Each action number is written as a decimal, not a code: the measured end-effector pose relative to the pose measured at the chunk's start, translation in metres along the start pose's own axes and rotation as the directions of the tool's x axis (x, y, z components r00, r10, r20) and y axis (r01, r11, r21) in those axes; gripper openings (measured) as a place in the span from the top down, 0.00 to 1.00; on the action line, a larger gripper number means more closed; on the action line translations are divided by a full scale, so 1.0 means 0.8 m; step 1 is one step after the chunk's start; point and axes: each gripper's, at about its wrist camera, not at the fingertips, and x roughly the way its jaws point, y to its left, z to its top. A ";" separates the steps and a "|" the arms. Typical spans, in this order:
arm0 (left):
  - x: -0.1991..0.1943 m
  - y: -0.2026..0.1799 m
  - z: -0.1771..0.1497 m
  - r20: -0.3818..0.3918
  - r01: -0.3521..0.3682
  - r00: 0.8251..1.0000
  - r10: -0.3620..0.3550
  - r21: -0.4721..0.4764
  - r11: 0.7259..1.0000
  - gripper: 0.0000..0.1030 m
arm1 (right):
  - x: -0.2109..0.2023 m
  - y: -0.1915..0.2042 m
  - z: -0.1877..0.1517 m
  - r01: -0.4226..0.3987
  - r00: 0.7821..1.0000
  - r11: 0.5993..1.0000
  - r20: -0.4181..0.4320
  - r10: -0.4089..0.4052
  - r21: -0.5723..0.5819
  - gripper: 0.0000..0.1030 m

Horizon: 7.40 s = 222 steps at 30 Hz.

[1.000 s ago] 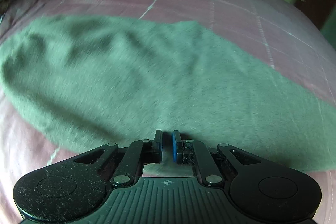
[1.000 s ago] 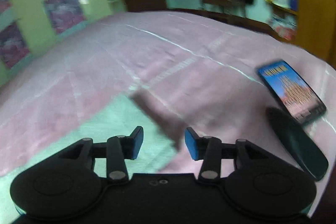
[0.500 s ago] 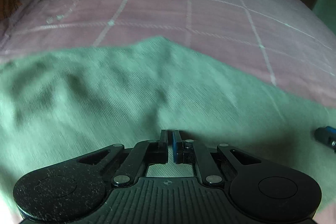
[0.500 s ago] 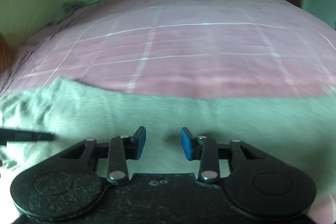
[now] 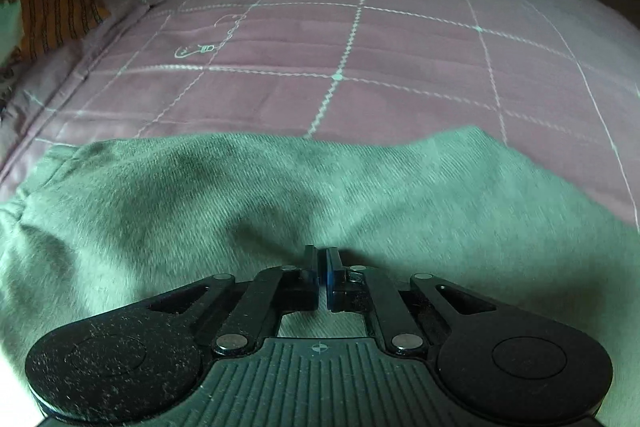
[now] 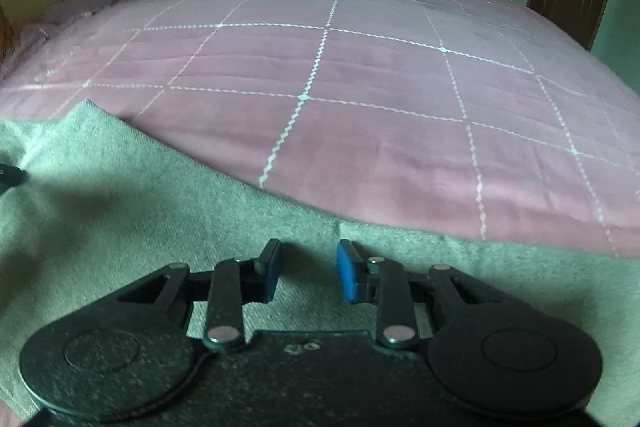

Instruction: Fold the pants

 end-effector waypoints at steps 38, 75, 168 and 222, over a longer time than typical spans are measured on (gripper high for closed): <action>-0.142 -0.146 -0.136 -0.034 0.204 0.979 -0.201 0.121 0.972 0.57 | -0.118 -0.055 -0.071 0.102 0.995 0.995 0.011 -0.102 -0.006 0.62; -0.159 -0.281 -0.112 -0.054 0.329 0.944 -0.325 0.197 0.924 0.48 | -0.150 -0.312 -0.129 0.272 0.962 0.905 -0.118 -0.246 0.327 0.54; -0.103 -0.151 -0.107 -0.152 0.508 0.806 -0.572 -0.320 0.800 0.84 | -0.171 -0.142 -0.104 -0.104 0.987 0.950 0.151 0.061 0.294 0.49; -0.141 -0.055 -0.109 -0.055 0.303 0.952 -0.302 0.002 0.953 0.79 | -0.087 0.020 -0.075 -0.047 0.998 0.998 -0.045 0.045 -0.048 0.64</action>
